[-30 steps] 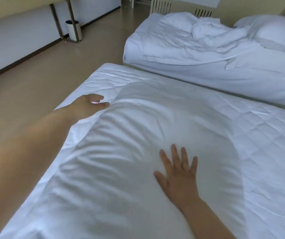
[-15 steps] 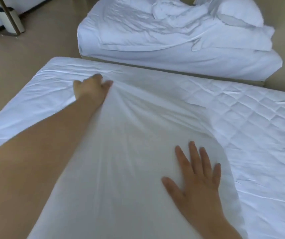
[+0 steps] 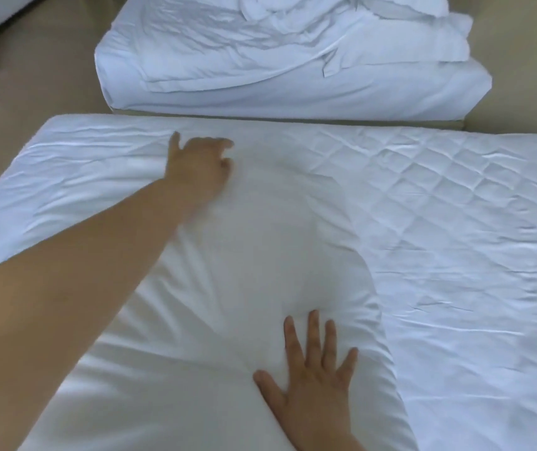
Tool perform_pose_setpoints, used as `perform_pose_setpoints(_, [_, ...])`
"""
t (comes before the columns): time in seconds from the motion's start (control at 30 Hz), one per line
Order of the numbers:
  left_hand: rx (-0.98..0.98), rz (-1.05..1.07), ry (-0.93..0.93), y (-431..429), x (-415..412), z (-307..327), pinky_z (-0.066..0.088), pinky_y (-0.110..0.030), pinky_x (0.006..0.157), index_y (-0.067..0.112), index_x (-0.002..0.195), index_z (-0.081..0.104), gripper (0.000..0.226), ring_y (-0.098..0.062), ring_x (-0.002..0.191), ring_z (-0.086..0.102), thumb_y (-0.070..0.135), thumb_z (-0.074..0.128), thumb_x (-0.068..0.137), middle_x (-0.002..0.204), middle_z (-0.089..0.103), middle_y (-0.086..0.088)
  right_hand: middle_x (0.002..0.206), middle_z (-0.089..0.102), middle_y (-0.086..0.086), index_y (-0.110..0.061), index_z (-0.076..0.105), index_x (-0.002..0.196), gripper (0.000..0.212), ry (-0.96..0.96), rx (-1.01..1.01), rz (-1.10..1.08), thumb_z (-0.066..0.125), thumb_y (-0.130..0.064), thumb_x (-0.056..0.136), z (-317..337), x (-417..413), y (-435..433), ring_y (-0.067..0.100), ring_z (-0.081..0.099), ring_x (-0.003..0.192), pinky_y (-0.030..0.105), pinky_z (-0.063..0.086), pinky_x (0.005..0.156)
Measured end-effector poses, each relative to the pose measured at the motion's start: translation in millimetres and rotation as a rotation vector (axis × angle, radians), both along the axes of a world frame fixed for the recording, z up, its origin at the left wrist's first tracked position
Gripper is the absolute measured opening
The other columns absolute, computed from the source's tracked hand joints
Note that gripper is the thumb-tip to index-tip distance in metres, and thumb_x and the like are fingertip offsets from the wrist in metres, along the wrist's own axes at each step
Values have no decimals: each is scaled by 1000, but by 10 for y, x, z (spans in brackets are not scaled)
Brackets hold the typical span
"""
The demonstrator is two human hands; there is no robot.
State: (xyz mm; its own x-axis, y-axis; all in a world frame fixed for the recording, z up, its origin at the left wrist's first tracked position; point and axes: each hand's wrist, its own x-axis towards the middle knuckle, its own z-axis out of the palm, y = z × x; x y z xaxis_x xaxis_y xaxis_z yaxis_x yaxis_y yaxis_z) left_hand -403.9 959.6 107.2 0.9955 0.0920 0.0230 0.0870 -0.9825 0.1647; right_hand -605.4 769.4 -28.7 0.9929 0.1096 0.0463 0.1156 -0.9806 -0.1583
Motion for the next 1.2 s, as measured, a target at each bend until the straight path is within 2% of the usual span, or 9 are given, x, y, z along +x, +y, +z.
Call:
perform_pose_setpoints(0.27, [148, -333, 302, -1804, 128, -417, 3, -44, 114, 15, 148, 9, 76, -25, 139, 22, 58, 35, 90, 152, 22, -10, 147, 27, -3, -33, 34, 132, 76, -91, 294, -42, 36, -65, 64, 306, -308, -402, 8, 16, 140, 41, 16, 105])
perform_pose_setpoints(0.4, [326, -240, 263, -1893, 121, -688, 18, -34, 107, 11, 134, 39, 60, -25, 126, 40, 51, 45, 89, 136, 45, -10, 155, 8, -6, -35, -7, 145, 90, 436, 596, -595, 32, -75, 74, 396, -373, -1045, 13, 15, 141, 45, 17, 114])
perform_pose_setpoints(0.47, [359, -226, 204, -1944, 120, -694, 20, -30, 103, 11, 117, 54, 41, -24, 115, 49, 42, 43, 93, 121, 57, -10, 148, 29, -7, -29, 12, 146, 92, 658, 840, -661, 50, -68, 72, 397, -401, -1203, 15, 32, 135, 35, 27, 110])
perform_pose_setpoints(0.57, [283, -166, 64, -1980, 152, -565, 22, -31, 100, 9, 112, 57, 42, -26, 109, 52, 39, 32, 98, 116, 61, -12, 101, 52, -14, -32, 43, 96, 22, 640, 753, -622, 46, -52, 87, 408, -473, -1241, 13, 51, 104, 26, 38, 84])
perform_pose_setpoints(0.7, [184, -20, -177, -1956, 276, -303, 23, -36, 99, 7, 110, 62, 47, -30, 111, 48, 39, 30, 97, 112, 61, -15, 69, 36, -2, -22, 21, 62, 41, 493, 488, -462, 26, -45, 96, 475, -571, -1116, 8, 35, 61, 19, 29, 58])
perform_pose_setpoints(0.87, [129, -32, 13, -1694, 200, -450, 8, -42, 113, 19, 125, 55, 39, -32, 129, 32, 36, 31, 97, 134, 45, -14, 101, 48, -29, -53, 40, 85, 11, 539, 762, -555, 34, -49, 93, 250, -672, -1186, 6, 47, 106, 20, 39, 80])
perform_pose_setpoints(0.97, [126, -91, 107, -1390, 28, -462, 2, -39, 114, 23, 145, 26, 53, -25, 142, 13, 44, 30, 96, 154, 16, -9, 147, 26, -15, -36, 23, 139, 48, 610, 952, -615, 36, -45, 94, 64, -912, -1404, 9, 30, 135, 27, 26, 106])
perform_pose_setpoints(1.1, [98, 39, 185, -817, -497, -422, 4, -38, 115, 20, 148, 14, 60, -22, 143, 9, 46, 30, 96, 156, 11, -7, 142, 26, -23, -42, 14, 141, 79, 718, 1067, -544, 38, -74, 74, 36, -1366, -1504, 4, 31, 132, 27, 25, 110])
perform_pose_setpoints(1.2, [80, 113, 180, -431, -1067, -404, 6, -37, 115, 18, 147, 17, 56, -23, 143, 10, 42, 27, 97, 155, 13, -8, 135, 37, -18, -37, 27, 137, 48, 793, 1028, -561, 30, -52, 92, 19, -1737, -1606, 8, 36, 131, 22, 26, 104])
